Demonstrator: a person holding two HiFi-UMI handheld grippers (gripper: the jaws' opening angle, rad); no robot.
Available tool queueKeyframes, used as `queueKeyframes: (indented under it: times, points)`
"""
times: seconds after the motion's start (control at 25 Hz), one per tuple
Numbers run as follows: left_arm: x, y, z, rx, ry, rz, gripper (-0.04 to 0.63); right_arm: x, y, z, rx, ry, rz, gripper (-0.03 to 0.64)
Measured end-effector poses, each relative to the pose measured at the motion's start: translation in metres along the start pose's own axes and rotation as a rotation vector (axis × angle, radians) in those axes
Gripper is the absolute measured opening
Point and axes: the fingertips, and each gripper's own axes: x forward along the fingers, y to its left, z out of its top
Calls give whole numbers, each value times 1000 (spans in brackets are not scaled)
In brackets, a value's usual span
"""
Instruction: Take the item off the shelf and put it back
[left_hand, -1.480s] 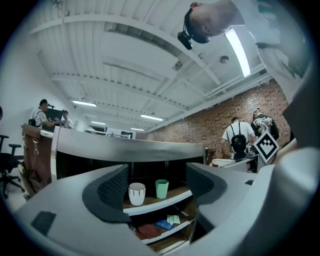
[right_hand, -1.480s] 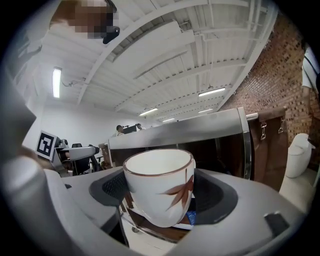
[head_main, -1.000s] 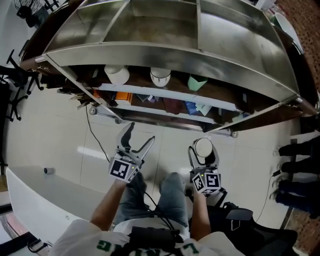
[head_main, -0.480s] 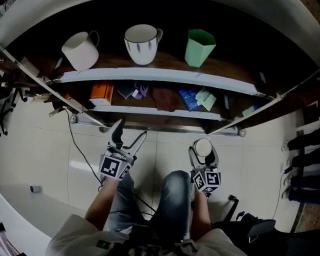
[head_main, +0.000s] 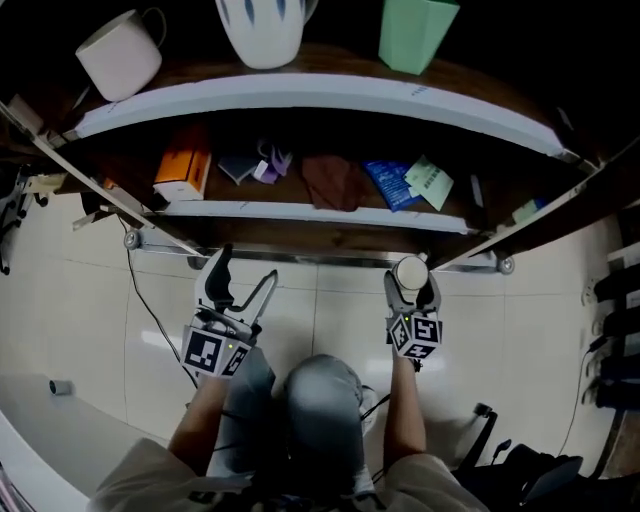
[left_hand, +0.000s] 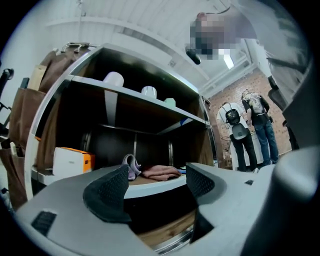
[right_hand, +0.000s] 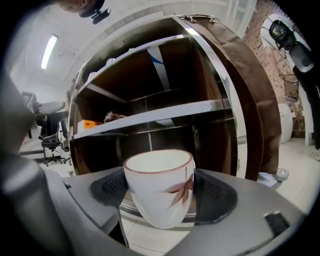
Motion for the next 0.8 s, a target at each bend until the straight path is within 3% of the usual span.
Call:
queueKeyframes:
  times: [0.44,0.64,0.8]
  points:
    - [-21,13,-21,-7,6,58,341,140,-69,-55,-26,66,-72,414]
    - [-28,18,-28,-15,16,89,341,169,-77,-72,-33,91,-67,414]
    - [-28,22,-26,-19,9,99,341,169,-80,-76,25,71,-77,426]
